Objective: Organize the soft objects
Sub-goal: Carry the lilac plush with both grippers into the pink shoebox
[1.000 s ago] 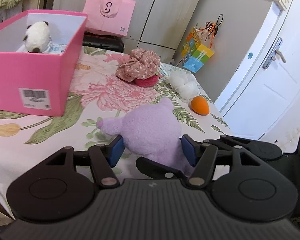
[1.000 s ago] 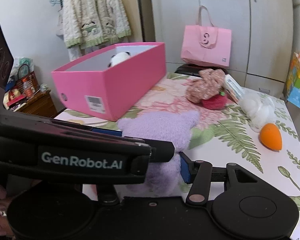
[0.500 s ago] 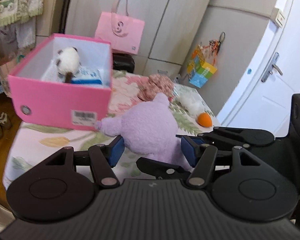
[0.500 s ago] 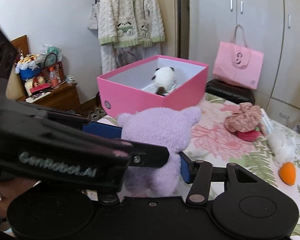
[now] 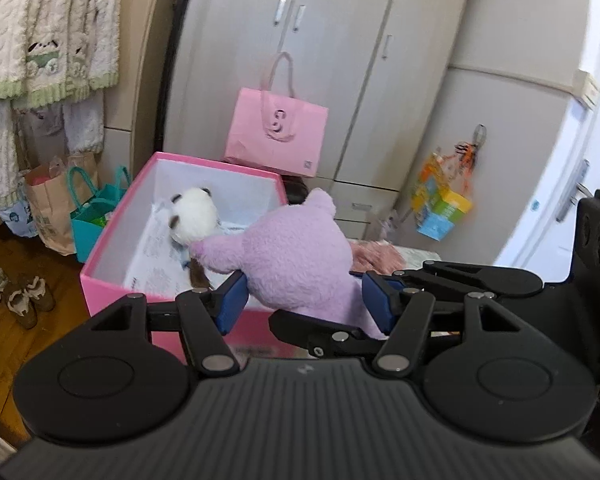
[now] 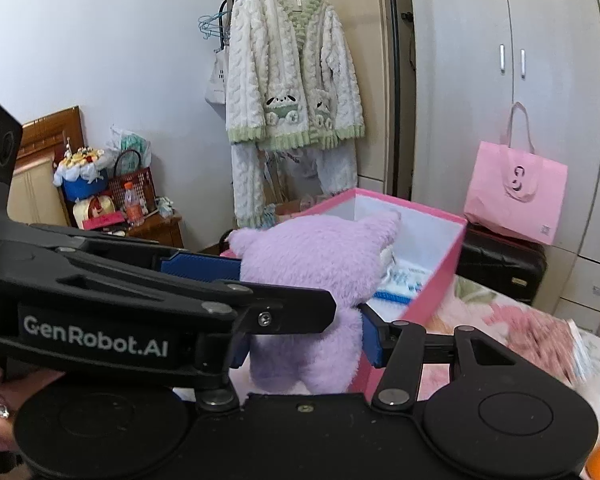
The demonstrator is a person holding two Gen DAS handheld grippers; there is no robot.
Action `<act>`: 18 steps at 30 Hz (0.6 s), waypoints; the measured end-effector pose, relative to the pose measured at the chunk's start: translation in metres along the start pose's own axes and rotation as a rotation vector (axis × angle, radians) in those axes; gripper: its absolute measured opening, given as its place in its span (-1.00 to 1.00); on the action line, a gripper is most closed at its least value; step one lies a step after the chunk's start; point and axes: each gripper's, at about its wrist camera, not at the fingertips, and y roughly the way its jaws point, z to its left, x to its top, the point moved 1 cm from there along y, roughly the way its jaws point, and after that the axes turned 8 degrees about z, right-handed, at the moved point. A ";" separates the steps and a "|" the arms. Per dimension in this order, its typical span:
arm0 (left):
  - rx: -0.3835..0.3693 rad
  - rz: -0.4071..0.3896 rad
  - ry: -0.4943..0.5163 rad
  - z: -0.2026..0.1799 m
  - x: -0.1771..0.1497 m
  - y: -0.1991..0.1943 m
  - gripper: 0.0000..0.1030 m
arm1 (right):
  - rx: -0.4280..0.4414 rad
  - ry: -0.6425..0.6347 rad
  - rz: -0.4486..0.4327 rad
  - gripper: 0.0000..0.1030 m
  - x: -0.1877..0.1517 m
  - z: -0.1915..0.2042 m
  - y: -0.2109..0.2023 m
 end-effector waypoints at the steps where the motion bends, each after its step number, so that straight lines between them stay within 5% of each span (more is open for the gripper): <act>1: 0.006 0.001 -0.008 0.005 0.005 0.006 0.18 | 0.014 0.006 0.000 0.14 0.006 -0.004 0.008; 9: 0.051 0.044 -0.105 0.053 0.028 0.052 0.18 | 0.078 0.079 0.021 0.14 0.027 -0.027 0.072; 18: 0.077 0.097 -0.129 0.079 0.044 0.088 0.18 | 0.095 -0.001 0.091 0.13 0.046 -0.041 0.118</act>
